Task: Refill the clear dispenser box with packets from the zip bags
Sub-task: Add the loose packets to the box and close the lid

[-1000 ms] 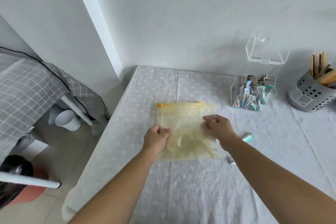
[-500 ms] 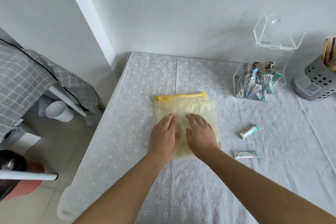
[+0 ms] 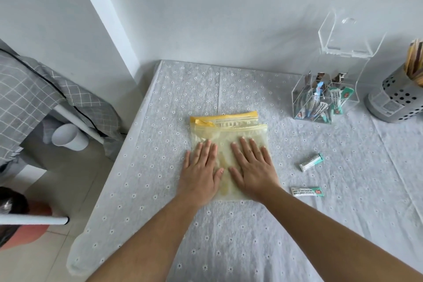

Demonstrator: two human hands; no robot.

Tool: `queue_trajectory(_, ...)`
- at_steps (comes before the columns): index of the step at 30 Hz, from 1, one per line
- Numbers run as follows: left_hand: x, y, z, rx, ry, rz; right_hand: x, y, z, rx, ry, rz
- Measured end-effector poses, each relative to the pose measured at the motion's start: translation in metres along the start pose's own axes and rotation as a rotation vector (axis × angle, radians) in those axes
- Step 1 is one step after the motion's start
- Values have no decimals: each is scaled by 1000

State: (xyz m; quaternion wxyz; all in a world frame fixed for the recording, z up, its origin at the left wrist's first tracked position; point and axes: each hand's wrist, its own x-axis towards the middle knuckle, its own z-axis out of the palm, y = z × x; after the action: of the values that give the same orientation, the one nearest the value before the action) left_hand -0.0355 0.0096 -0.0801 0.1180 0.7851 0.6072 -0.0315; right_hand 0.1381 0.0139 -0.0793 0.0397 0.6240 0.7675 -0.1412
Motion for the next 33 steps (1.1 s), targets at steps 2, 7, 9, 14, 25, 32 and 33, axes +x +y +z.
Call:
queue_trajectory(2, -1, 1, -4, 9, -34, 0, -3, 4, -6, -15, -26, -17)
queue_trajectory(7, 5, 8, -25, 6, -129, -16, -12, 35, -44, 193, -113, -93)
queue_trajectory(9, 6, 20, -35, 15, -71, -1, -16, 56, -60, 346, 21, -27)
queue_trajectory(14, 0, 88, -38, -103, 108, 131, -34, 124, -78, 370, 150, 153)
queue_trajectory(25, -2, 179, -1, -119, 80, 254, -64, 192, -54, 214, 96, 42)
queue_trajectory(32, 4, 186, -33, -408, -42, 80, -65, 204, -79, 528, 50, 82)
queue_trajectory(33, 6, 187, -39, -482, -61, 47, -65, 205, -84, 578, 71, 91)
